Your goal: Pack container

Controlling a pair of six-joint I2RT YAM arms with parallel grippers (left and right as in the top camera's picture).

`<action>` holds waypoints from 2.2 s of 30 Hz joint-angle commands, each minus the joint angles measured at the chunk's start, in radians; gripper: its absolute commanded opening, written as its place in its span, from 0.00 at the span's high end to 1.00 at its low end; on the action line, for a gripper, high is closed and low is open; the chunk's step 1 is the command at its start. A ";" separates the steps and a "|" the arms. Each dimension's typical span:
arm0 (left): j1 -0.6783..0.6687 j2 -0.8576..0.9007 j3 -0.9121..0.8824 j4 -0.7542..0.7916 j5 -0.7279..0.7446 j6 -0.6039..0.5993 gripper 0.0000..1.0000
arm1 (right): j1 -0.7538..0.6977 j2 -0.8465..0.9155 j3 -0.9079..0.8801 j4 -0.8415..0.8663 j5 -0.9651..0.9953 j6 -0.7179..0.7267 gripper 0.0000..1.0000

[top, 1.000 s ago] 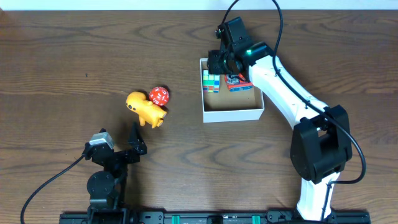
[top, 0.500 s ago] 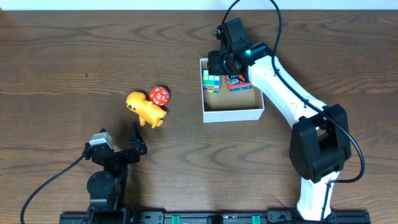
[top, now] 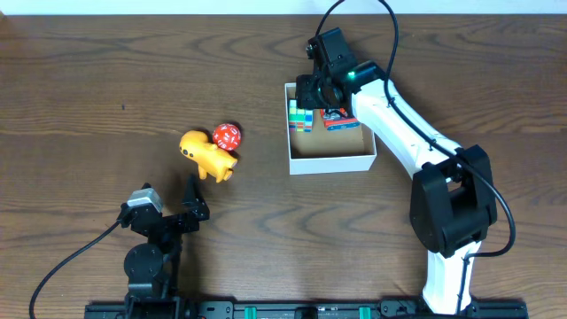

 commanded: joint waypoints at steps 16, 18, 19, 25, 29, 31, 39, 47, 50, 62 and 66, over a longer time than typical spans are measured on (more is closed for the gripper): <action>0.005 0.000 -0.021 -0.036 -0.008 0.016 0.02 | -0.009 0.016 0.006 0.062 0.010 0.023 0.31; 0.005 0.000 -0.021 -0.036 -0.008 0.016 0.02 | -0.016 0.011 0.007 0.058 0.011 0.023 0.31; 0.005 0.000 -0.021 -0.036 -0.008 0.016 0.02 | -0.021 0.008 0.007 0.054 0.018 0.023 0.30; 0.005 0.000 -0.021 -0.036 -0.008 0.016 0.02 | -0.111 -0.030 0.007 0.053 0.047 0.055 0.30; 0.005 0.000 -0.021 -0.036 -0.008 0.016 0.02 | -0.191 -0.062 0.008 0.059 0.024 0.055 0.31; 0.005 0.000 -0.021 -0.036 -0.008 0.016 0.02 | -0.228 -0.082 0.008 0.061 0.009 0.044 0.32; 0.005 0.000 -0.021 -0.036 -0.008 0.016 0.02 | -0.299 -0.147 0.008 0.120 -0.037 -0.053 0.31; 0.005 0.000 -0.021 -0.036 -0.008 0.016 0.02 | -0.393 -0.158 0.008 0.028 0.263 -0.079 0.01; 0.005 0.000 -0.021 -0.036 -0.008 0.016 0.02 | -0.451 -0.158 0.008 -0.013 0.295 -0.172 0.01; 0.005 0.000 -0.021 -0.036 -0.008 0.016 0.02 | -0.616 -0.158 0.008 -0.043 0.295 -0.215 0.01; 0.005 0.000 -0.021 -0.036 -0.008 0.016 0.02 | -0.629 -0.158 0.008 -0.043 0.295 -0.215 0.01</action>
